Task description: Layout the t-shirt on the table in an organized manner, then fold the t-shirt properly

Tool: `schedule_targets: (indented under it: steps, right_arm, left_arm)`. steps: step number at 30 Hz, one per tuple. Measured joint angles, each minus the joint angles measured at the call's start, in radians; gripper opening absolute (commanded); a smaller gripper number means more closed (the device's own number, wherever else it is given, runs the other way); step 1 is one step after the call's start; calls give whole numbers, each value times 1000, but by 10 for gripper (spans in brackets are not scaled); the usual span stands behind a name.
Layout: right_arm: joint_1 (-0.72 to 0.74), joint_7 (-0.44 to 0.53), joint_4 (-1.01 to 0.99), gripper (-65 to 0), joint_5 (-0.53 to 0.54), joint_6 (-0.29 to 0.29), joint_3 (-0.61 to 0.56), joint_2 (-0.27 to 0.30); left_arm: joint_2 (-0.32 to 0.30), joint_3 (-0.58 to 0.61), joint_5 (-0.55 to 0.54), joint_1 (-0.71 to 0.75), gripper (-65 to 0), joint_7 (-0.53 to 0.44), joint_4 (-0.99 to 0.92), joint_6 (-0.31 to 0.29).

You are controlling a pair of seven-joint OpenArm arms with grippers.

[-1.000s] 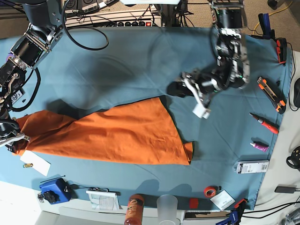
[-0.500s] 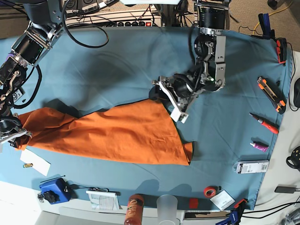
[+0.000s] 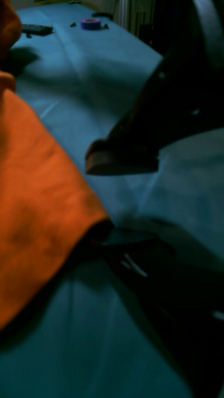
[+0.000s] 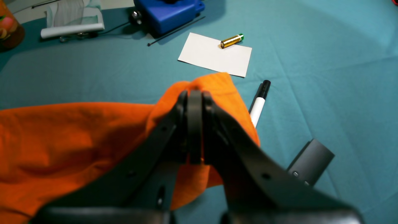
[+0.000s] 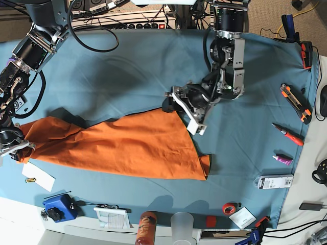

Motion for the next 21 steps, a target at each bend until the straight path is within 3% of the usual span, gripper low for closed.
schedule_targets:
  steps: [5,7,9,12,17,21]
  right_arm:
    - [0,-5,0,-650,2,0,0,0]
    - [0,-5,0,-650,2,0,0,0]
    - [0,-8,0,-650,2,0,0,0]
    - [0,-8,0,-650,2,0,0,0]
    - [-1,32,0,-650,21,0,0,2]
    - [23,37,0,-650,197,61,1,42]
  left_arm:
    - [18,4,62,-36,-367,-47,-55,-21]
    - [18,2,76,-48,-393,-68,-63,31]
    - [18,2,89,-66,-468,-63,-64,70]
    - [18,0,102,-91,-650,-42,-66,75]
    - [18,0,92,-139,-650,96,-56,68]
    - [10,1,57,-172,-650,210,44,64]
